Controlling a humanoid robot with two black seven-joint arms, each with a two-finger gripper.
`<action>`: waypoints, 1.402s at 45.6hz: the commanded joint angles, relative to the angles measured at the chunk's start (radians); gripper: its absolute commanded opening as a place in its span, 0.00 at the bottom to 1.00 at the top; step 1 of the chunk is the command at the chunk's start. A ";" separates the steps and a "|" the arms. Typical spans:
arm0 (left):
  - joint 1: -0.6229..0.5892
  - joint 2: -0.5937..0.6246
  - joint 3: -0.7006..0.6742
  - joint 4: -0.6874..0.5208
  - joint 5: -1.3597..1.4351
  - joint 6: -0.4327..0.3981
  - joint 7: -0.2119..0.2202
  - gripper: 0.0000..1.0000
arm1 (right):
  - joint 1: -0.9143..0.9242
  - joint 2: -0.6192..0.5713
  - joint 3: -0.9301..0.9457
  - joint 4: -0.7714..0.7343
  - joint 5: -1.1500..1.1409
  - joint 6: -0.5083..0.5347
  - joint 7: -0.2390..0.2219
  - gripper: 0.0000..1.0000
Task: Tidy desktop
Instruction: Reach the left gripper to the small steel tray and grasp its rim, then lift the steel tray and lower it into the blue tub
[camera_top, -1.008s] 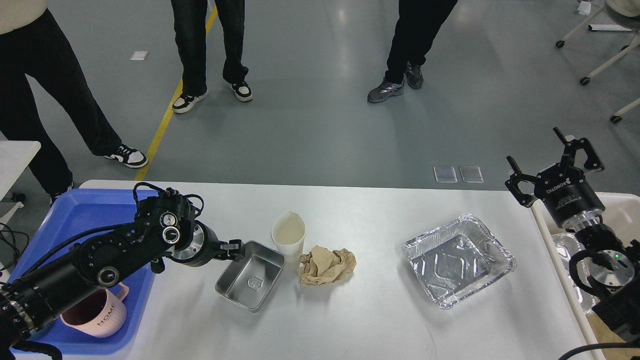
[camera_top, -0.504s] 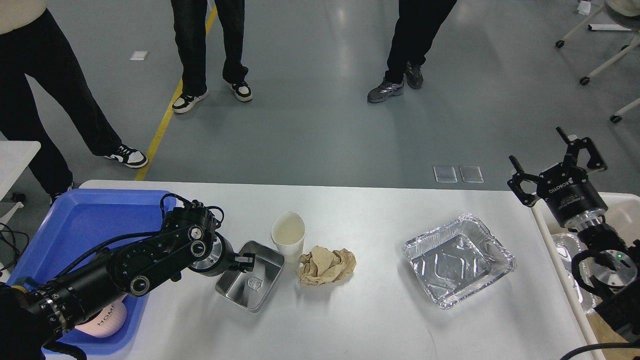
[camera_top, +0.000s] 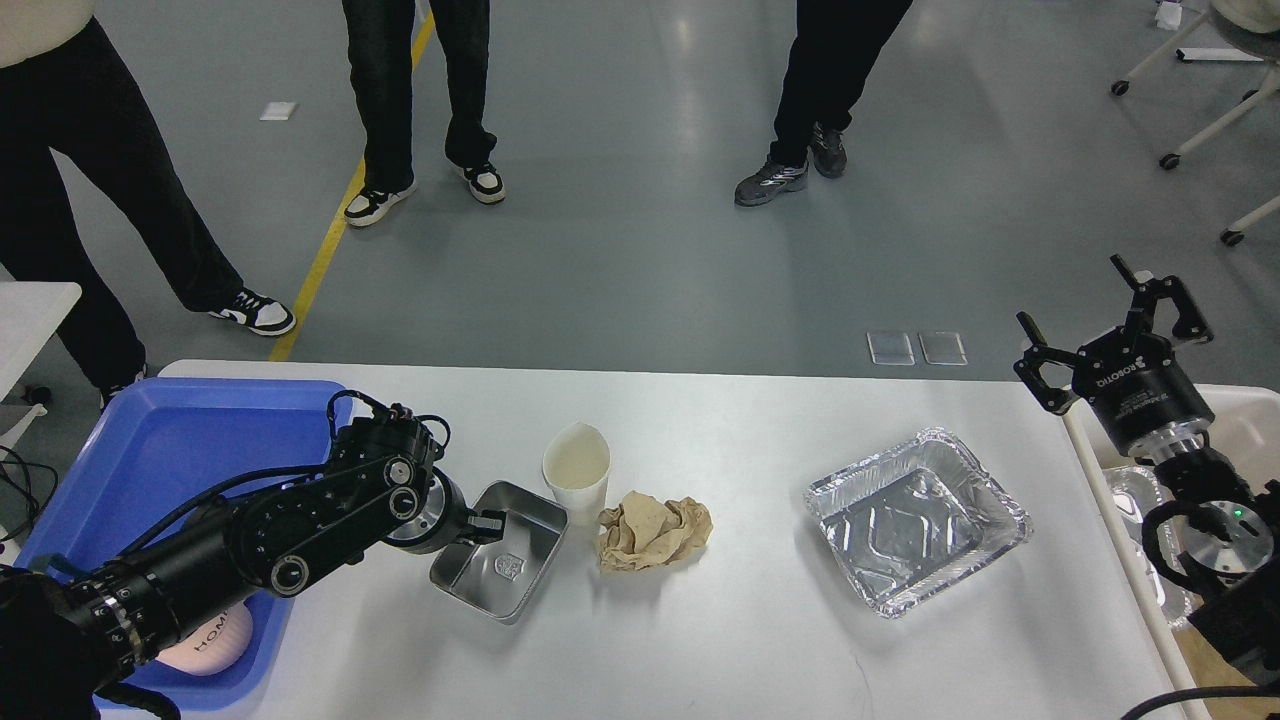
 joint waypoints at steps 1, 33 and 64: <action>-0.009 0.010 0.021 -0.004 -0.001 -0.008 0.001 0.00 | 0.002 0.000 0.000 0.000 0.000 0.000 -0.001 1.00; -0.219 0.727 -0.367 -0.318 -0.454 -0.267 0.079 0.00 | 0.005 0.011 -0.002 0.003 0.000 -0.002 -0.001 1.00; 0.046 0.660 -0.643 0.042 -0.233 -0.267 0.062 0.00 | -0.008 0.001 -0.003 0.009 0.000 0.000 -0.002 1.00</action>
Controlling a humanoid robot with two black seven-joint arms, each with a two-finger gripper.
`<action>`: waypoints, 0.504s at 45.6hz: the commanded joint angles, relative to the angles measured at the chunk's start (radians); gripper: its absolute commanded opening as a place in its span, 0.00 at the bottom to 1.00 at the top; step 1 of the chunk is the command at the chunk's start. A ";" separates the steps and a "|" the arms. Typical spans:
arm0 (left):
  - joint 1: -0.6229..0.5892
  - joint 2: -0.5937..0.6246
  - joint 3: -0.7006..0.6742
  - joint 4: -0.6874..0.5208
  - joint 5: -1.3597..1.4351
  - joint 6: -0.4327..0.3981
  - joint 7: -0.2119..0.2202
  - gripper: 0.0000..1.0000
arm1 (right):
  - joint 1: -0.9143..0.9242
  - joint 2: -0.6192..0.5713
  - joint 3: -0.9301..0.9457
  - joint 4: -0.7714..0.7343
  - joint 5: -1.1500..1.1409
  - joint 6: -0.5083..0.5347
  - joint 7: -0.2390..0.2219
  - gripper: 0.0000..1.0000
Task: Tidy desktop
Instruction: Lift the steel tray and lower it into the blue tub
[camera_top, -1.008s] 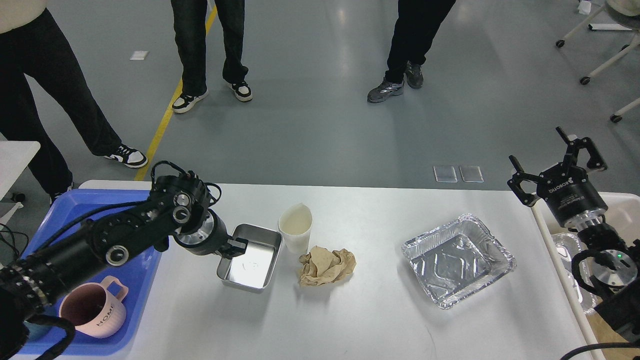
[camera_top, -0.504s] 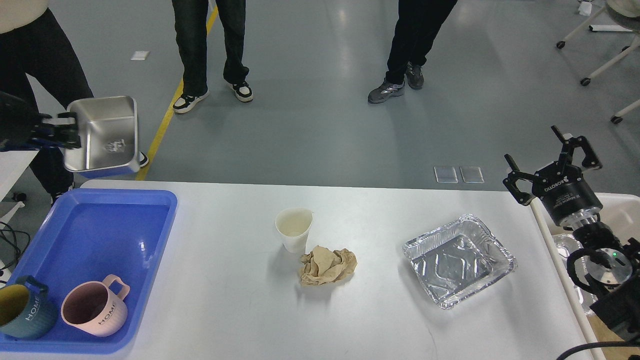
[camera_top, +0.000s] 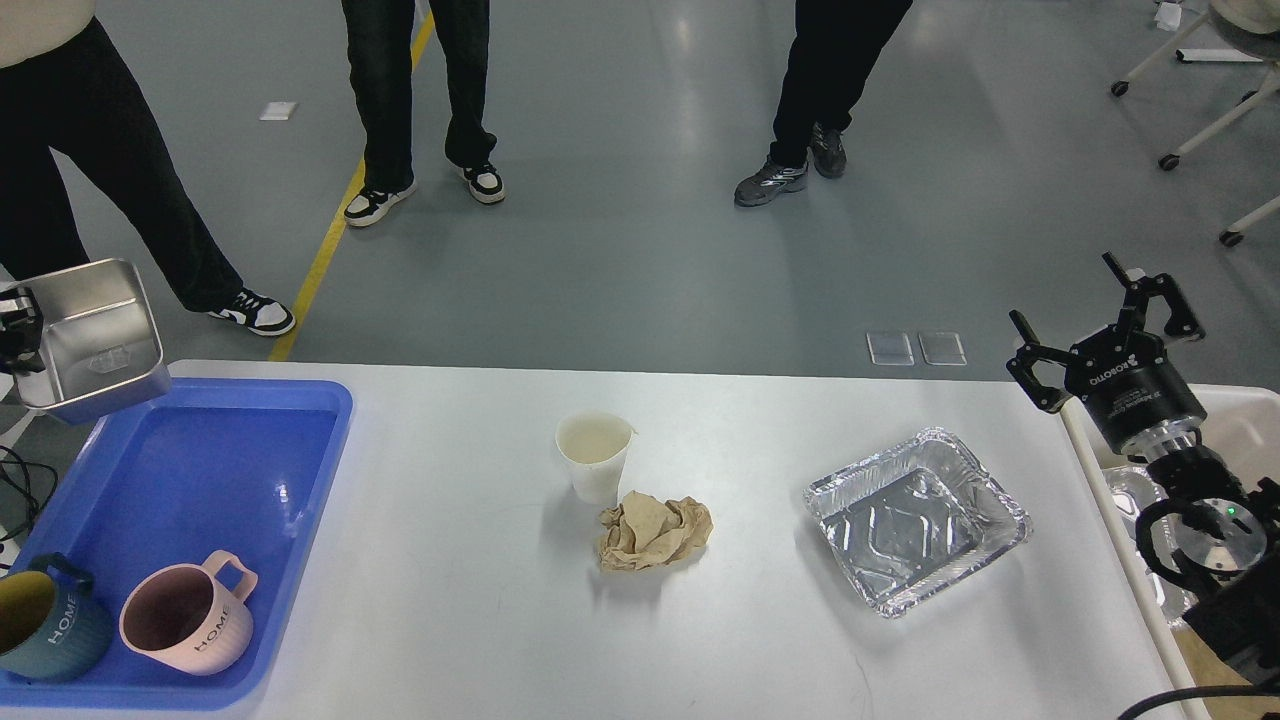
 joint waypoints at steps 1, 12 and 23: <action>0.085 -0.082 -0.121 0.071 0.128 0.000 -0.005 0.00 | -0.010 -0.004 -0.001 -0.001 0.000 0.001 0.000 1.00; 0.185 -0.142 -0.131 0.094 0.275 0.000 -0.095 0.00 | -0.013 -0.004 0.001 -0.001 0.000 0.001 0.002 1.00; 0.170 -0.195 0.089 0.306 0.357 0.243 -0.350 0.01 | -0.013 0.002 -0.001 -0.001 0.000 0.001 0.002 1.00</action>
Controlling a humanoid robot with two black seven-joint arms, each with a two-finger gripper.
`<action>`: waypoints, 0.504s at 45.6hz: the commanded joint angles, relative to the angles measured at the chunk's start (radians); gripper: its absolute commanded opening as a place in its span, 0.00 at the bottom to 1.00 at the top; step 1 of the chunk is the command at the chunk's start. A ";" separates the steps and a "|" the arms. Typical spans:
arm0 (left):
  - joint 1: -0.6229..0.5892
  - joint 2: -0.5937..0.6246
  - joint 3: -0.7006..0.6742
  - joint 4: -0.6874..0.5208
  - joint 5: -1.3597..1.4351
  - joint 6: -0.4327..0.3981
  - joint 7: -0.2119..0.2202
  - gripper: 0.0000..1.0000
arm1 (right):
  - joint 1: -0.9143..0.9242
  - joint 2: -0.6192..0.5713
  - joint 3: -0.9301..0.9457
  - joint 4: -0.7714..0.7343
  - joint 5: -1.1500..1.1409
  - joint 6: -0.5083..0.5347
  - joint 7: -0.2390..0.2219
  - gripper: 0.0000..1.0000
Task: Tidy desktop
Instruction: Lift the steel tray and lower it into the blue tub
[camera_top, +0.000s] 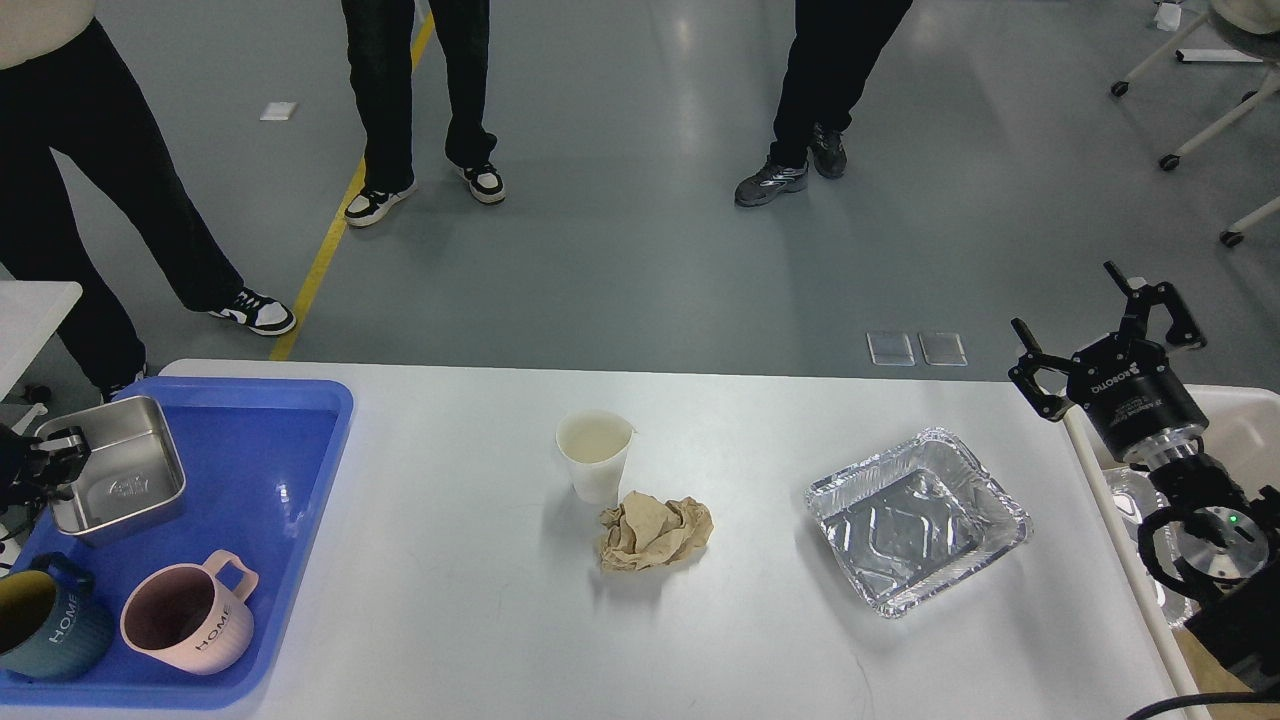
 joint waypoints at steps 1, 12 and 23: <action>-0.041 -0.026 0.148 0.137 0.012 0.150 -0.147 0.01 | 0.000 0.002 0.000 0.000 0.000 0.000 0.000 1.00; -0.126 -0.077 0.282 0.252 -0.140 0.266 -0.219 0.02 | -0.012 0.003 0.000 0.000 0.000 0.000 0.000 1.00; -0.150 -0.165 0.334 0.355 -0.150 0.334 -0.242 0.03 | -0.012 0.003 0.000 0.000 -0.005 0.000 0.000 1.00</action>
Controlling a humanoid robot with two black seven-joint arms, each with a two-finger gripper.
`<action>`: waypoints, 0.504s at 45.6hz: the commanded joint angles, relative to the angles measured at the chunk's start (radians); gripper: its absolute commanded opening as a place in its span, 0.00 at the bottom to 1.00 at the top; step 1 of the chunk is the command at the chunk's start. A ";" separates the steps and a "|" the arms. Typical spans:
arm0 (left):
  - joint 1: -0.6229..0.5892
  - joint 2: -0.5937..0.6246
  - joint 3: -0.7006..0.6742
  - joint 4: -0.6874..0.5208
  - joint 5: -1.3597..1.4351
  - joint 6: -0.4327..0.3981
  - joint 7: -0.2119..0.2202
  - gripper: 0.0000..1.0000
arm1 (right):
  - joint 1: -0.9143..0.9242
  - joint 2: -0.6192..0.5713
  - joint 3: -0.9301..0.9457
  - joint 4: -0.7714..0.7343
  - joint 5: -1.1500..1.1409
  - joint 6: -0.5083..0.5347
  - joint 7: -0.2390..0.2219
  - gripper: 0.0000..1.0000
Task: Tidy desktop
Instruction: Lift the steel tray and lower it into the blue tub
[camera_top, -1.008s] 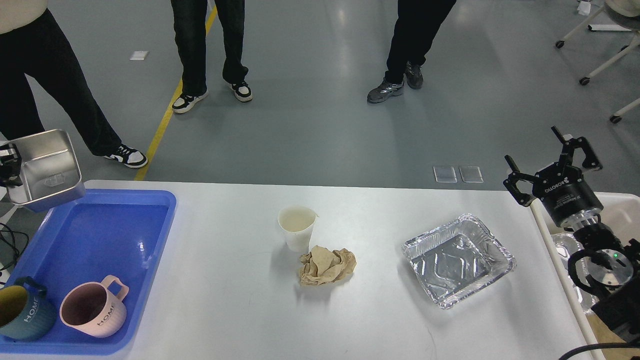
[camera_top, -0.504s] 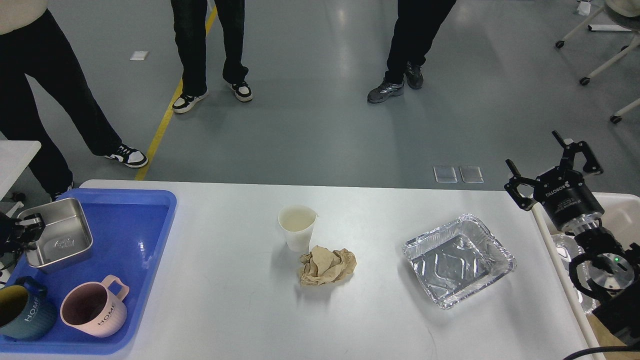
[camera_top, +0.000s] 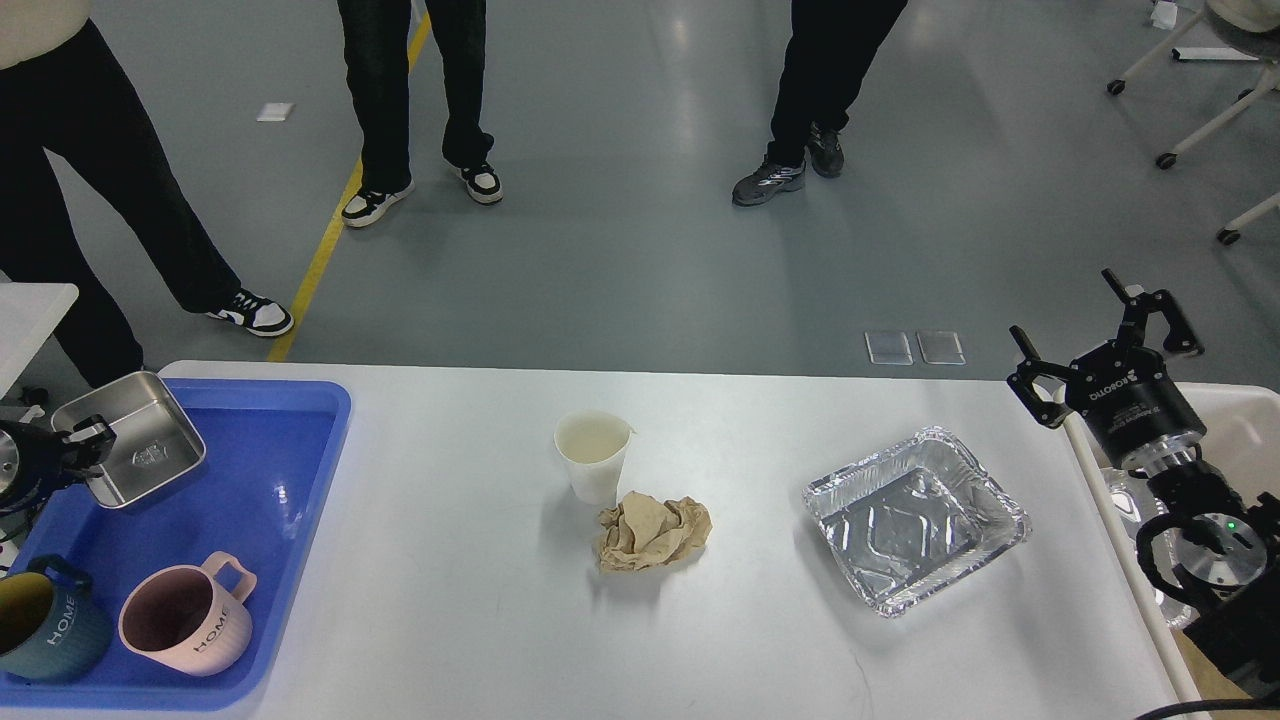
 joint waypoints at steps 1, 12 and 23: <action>-0.018 -0.055 0.025 0.071 -0.009 0.047 -0.013 0.03 | 0.000 0.000 0.000 0.000 -0.008 0.000 0.000 1.00; -0.033 -0.115 0.037 0.111 -0.021 0.093 -0.024 0.07 | 0.000 0.000 0.000 0.000 -0.020 -0.002 0.000 1.00; -0.032 -0.119 0.048 0.125 -0.058 0.095 -0.027 0.21 | 0.001 0.000 0.002 0.000 -0.020 -0.002 0.000 1.00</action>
